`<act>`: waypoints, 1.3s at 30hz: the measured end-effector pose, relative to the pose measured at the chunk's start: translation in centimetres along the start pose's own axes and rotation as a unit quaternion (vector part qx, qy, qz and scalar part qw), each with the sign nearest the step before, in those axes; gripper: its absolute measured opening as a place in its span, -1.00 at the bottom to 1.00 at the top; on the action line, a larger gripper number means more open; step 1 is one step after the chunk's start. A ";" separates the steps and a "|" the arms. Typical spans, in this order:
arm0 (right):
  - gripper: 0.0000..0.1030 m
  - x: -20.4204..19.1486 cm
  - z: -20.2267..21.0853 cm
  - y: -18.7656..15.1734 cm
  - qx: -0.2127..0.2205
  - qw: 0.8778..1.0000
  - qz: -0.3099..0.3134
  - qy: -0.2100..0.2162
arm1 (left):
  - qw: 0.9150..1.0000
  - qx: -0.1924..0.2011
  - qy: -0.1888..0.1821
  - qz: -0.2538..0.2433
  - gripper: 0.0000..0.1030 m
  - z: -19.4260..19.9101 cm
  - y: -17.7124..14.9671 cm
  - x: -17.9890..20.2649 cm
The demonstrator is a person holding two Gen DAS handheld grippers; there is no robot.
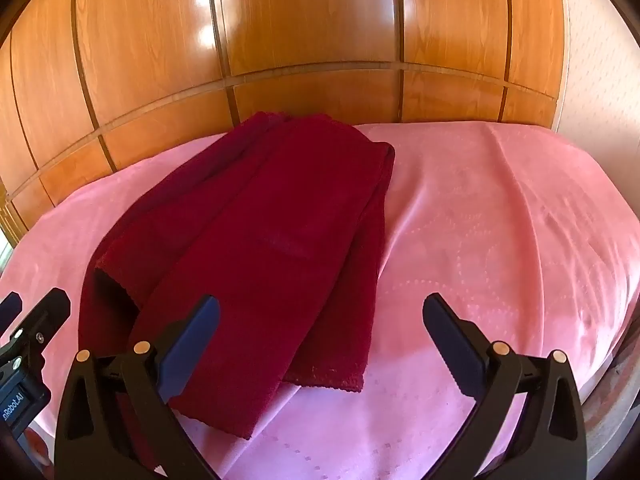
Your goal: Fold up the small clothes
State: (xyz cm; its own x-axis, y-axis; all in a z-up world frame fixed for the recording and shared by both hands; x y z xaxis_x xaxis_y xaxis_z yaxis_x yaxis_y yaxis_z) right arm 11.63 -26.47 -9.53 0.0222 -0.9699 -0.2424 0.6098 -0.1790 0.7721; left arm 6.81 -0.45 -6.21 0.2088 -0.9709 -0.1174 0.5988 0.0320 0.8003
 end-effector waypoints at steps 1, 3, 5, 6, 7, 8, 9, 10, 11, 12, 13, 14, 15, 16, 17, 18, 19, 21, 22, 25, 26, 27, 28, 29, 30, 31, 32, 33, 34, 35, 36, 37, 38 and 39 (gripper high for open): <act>0.96 0.1 0.0 -0.1 -0.001 1.000 -0.001 0.001 | 1.000 -0.001 0.001 0.000 0.92 -0.1 -0.1 -0.1; 0.96 0.3 0.1 -0.2 0.000 1.000 -0.004 0.002 | 1.000 -0.002 -0.001 0.003 0.92 -0.2 -0.4 -0.4; 0.96 0.3 0.2 -0.1 0.001 1.000 -0.007 0.005 | 1.000 -0.002 -0.001 0.006 0.92 -0.2 -0.5 -0.5; 0.96 0.2 0.4 0.0 0.002 1.000 -0.008 0.006 | 1.000 -0.001 0.000 0.005 0.92 -0.1 -0.5 -0.6; 0.96 0.2 0.4 0.1 0.002 1.000 -0.008 0.006 | 1.000 0.000 0.001 0.005 0.92 -0.1 -0.5 -0.6; 0.96 0.2 0.5 0.2 0.004 1.000 -0.007 0.005 | 1.000 0.001 0.000 0.004 0.92 0.0 -0.5 -0.5; 0.96 0.2 0.7 0.2 0.006 1.000 -0.005 0.004 | 1.000 0.001 -0.001 0.004 0.92 0.1 -0.6 -0.5; 0.96 0.2 0.7 0.1 0.006 1.000 -0.005 0.004 | 1.000 0.001 -0.001 0.004 0.92 0.1 -0.6 -0.5; 0.96 0.2 0.8 0.2 0.006 1.000 -0.007 0.004 | 1.000 0.001 -0.001 0.003 0.92 0.2 -0.8 -0.5; 0.96 0.3 0.8 0.0 0.006 1.000 -0.008 0.005 | 1.000 0.000 -0.001 0.001 0.92 0.2 -0.6 -0.4; 0.96 0.3 0.8 0.1 0.005 1.000 -0.008 0.003 | 1.000 -0.001 -0.002 0.000 0.92 0.1 -0.5 -0.4; 0.96 0.3 0.9 0.3 0.004 1.000 -0.008 0.003 | 1.000 -0.002 -0.002 -0.001 0.92 0.0 -0.5 -0.4; 0.96 0.3 1.0 0.3 0.003 1.000 -0.008 0.003 | 1.000 -0.003 -0.002 0.000 0.92 0.1 -0.5 -0.4; 0.96 0.3 1.0 0.4 0.003 1.000 -0.009 0.004 | 1.000 -0.003 -0.003 0.001 0.92 0.1 -0.4 -0.4; 0.96 0.4 1.1 0.4 0.002 1.000 -0.010 0.006 | 1.000 -0.004 -0.003 0.001 0.92 0.1 -0.3 -0.4; 0.96 0.4 1.1 0.5 0.002 1.000 -0.013 0.007 | 1.000 -0.003 -0.002 0.001 0.92 0.1 -0.2 -0.5; 0.96 0.4 1.2 0.5 0.002 1.000 -0.014 0.008 | 1.000 -0.003 0.000 0.000 0.92 0.1 -0.2 -0.5; 0.96 0.4 1.3 0.7 0.002 1.000 -0.014 0.007 | 1.000 -0.003 0.001 -0.002 0.92 0.2 -0.1 -0.4; 0.96 0.4 1.3 0.7 0.002 1.000 -0.015 0.007 | 1.000 -0.004 0.000 -0.002 0.92 0.1 0.0 -0.4; 0.96 0.5 1.3 0.7 0.002 1.000 -0.014 0.006 | 1.000 -0.005 -0.001 -0.001 0.92 0.1 0.2 -0.3; 0.96 0.6 1.4 0.8 0.004 1.000 -0.014 0.006 | 1.000 -0.004 -0.001 -0.002 0.92 0.2 0.2 -0.3; 0.96 0.7 1.4 0.8 0.004 1.000 -0.014 0.005 | 1.000 -0.004 -0.001 -0.003 0.92 0.2 0.2 -0.2; 0.96 0.7 1.5 0.8 0.005 1.000 -0.014 0.005 | 1.000 -0.003 -0.003 -0.003 0.92 0.2 0.3 -0.2; 0.96 0.7 1.5 0.9 0.005 1.000 -0.012 0.005 | 1.000 -0.003 -0.002 -0.003 0.92 0.2 0.3 -0.2; 0.96 0.8 1.5 1.0 0.006 1.000 -0.011 0.005 | 1.000 -0.003 -0.002 -0.002 0.92 0.2 0.3 -0.2; 0.96 0.8 1.5 0.9 0.006 1.000 -0.009 0.004 | 1.000 -0.003 -0.003 -0.002 0.92 0.2 0.4 -0.2; 0.96 0.9 1.5 1.0 0.006 1.000 -0.008 0.004 | 1.000 -0.003 -0.005 -0.001 0.92 0.2 0.4 -0.2; 0.96 0.9 1.4 0.9 0.006 1.000 -0.007 0.004 | 1.000 -0.004 -0.005 0.001 0.92 0.2 0.4 -0.1; 0.96 1.0 1.4 0.9 0.006 1.000 -0.007 0.003 | 1.000 -0.004 -0.005 0.001 0.92 0.2 0.3 -0.1; 0.96 1.0 1.4 0.9 0.006 1.000 -0.008 0.003 | 1.000 -0.005 -0.006 0.000 0.92 0.1 0.3 -0.1; 0.96 1.1 1.3 0.9 0.006 1.000 -0.010 0.004 | 1.000 -0.006 -0.005 -0.001 0.92 0.0 0.4 -0.1; 0.96 1.1 1.3 0.9 0.006 1.000 -0.011 0.005 | 1.000 -0.006 -0.004 -0.001 0.92 0.0 0.4 -0.1; 0.96 1.2 1.3 0.9 0.006 1.000 -0.011 0.005 | 1.000 -0.008 -0.005 0.000 0.92 -0.1 0.3 -0.1; 0.96 1.3 1.3 0.9 0.008 1.000 -0.011 0.005 | 1.000 -0.009 -0.006 -0.001 0.92 -0.1 0.4 0.0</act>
State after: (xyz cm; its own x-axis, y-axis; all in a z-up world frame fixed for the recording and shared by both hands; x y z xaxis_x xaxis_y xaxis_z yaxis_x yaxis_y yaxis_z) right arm 11.16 -28.08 -8.34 0.0171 -0.9643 -0.2642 0.5978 -0.2020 0.7758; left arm 7.15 -0.41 -5.95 0.1982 -0.9738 -0.1119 0.6138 0.0343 0.7887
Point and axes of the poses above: each gripper's, at about its wrist camera, not at the fingertips, and z roughly against the way its jaws point, x to its right, y to its top, the point moved 8 cm from there along -z, roughly the way its jaws point, and after that the axes turned 12 degrees about y, right-handed, at the moved point
